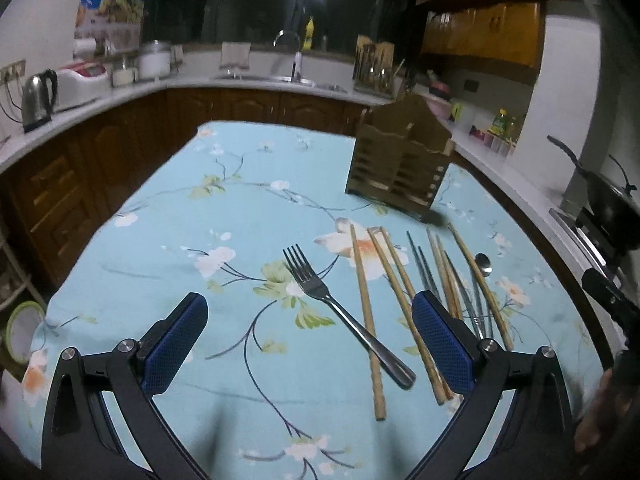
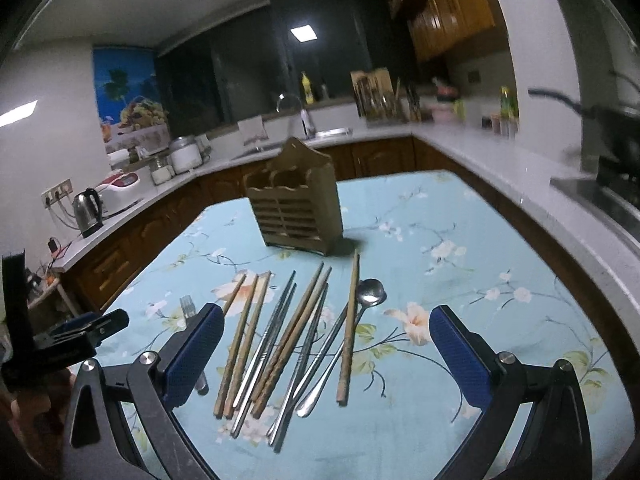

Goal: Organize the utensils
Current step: 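Grasp a wooden chopstick with the right gripper while the left gripper grasps the fork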

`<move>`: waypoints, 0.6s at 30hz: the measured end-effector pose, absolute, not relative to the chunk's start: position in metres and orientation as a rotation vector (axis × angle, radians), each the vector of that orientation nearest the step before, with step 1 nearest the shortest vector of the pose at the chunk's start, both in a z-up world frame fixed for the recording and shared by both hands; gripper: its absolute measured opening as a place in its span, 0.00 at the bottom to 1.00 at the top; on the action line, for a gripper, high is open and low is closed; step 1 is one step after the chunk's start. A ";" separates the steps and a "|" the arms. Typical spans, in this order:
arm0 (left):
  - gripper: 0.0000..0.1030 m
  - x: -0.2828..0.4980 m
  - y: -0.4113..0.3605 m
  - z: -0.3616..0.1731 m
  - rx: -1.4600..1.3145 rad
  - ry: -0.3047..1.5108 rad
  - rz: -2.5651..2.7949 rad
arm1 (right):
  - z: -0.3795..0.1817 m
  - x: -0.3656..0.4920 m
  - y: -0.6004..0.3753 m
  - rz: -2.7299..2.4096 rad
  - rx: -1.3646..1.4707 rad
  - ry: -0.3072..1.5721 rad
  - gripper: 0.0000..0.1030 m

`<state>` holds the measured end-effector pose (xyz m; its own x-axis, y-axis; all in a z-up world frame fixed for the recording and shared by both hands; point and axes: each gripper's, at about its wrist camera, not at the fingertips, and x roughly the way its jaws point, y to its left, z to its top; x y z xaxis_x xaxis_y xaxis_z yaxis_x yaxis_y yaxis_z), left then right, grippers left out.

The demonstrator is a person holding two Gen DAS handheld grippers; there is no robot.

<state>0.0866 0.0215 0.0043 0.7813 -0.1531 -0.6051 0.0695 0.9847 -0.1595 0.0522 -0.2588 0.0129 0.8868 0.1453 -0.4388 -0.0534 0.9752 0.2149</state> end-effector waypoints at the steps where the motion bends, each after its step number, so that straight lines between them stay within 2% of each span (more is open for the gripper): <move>1: 0.99 0.092 0.022 0.002 -0.127 0.677 -0.118 | 0.011 0.060 -0.262 0.103 0.209 0.488 0.99; 3: 0.94 0.104 0.023 -0.002 -0.119 0.707 -0.125 | 0.007 0.077 -0.268 0.109 0.235 0.531 0.99; 4: 0.92 0.110 0.023 -0.004 -0.119 0.724 -0.133 | 0.004 0.085 -0.270 0.111 0.247 0.549 0.94; 6: 0.87 0.123 0.023 -0.008 -0.122 0.756 -0.147 | -0.001 0.103 -0.275 0.111 0.260 0.592 0.85; 8: 0.82 0.137 0.024 -0.013 -0.125 0.793 -0.153 | -0.008 0.124 -0.280 0.126 0.276 0.652 0.68; 11: 0.75 0.157 0.025 -0.019 -0.125 0.839 -0.154 | -0.014 0.152 -0.284 0.145 0.294 0.717 0.55; 16: 0.72 0.185 0.023 -0.034 -0.121 0.929 -0.170 | -0.021 0.197 -0.285 0.146 0.290 0.783 0.46; 18: 0.67 0.194 0.021 -0.041 -0.120 0.963 -0.179 | -0.027 0.216 -0.284 0.149 0.288 0.820 0.43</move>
<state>0.1942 0.0211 -0.0414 0.5584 -0.2047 -0.8040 0.0981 0.9786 -0.1810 0.2164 -0.2843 -0.0271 0.6750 0.2408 -0.6974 -0.0199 0.9508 0.3091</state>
